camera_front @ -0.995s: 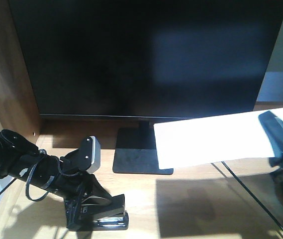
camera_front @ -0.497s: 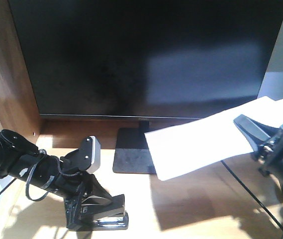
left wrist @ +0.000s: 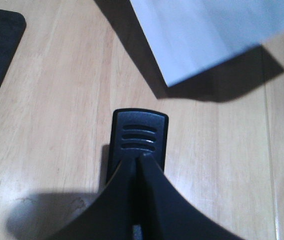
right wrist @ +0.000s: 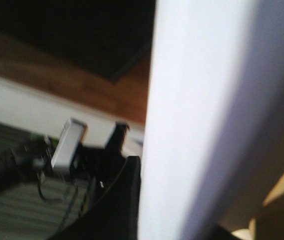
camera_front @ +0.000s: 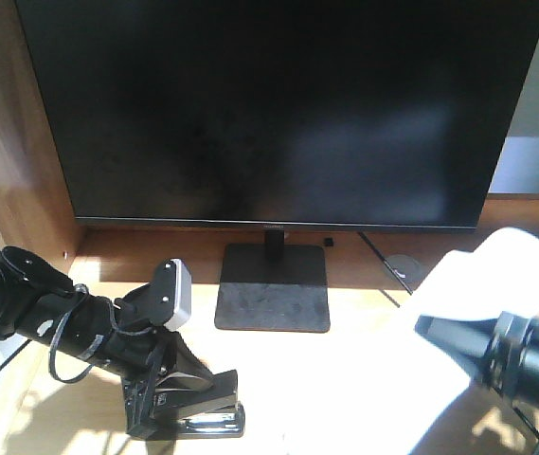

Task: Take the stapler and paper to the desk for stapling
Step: 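Swing the white paper in with the right gripper and lay it down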

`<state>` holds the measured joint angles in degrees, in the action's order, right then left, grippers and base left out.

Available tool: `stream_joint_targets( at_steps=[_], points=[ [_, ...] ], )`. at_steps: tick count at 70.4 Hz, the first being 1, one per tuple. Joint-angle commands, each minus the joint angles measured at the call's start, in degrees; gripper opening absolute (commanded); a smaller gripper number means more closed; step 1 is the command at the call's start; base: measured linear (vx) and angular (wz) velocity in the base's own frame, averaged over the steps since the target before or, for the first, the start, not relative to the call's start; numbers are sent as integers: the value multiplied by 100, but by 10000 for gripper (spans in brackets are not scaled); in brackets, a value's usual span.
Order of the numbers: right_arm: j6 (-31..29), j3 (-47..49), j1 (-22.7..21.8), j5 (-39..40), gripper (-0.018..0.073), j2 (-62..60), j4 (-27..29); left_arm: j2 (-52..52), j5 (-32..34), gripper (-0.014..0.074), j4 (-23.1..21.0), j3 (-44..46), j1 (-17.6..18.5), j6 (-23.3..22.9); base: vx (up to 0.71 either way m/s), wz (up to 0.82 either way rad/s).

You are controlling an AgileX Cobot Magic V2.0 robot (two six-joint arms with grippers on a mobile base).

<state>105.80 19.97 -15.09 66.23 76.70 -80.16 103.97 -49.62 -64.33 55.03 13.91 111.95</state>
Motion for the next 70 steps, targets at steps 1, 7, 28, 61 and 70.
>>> stream_joint_targets(
  at_steps=[1,7,28,61,70],
  points=[
    [100,140,-25,1049,-2,-91,-416,-249,-219,-6,-267,111,5,-24,0,0],
    [145,140,-25,1049,-2,-91,-714,-249,-219,-6,-267,111,5,-24,0,0],
    [228,192,651,1049,-2,-91,-739,-249,-219,-6,-267,111,5,-24,0,0],
    [24,337,1538,631,-2,240,-545,-249,-219,-6,-267,111,5,-24,0,0],
    [-235,337,1538,-30,-2,641,-829,-249,-219,-6,-267,111,5,-24,0,0]
  ],
)
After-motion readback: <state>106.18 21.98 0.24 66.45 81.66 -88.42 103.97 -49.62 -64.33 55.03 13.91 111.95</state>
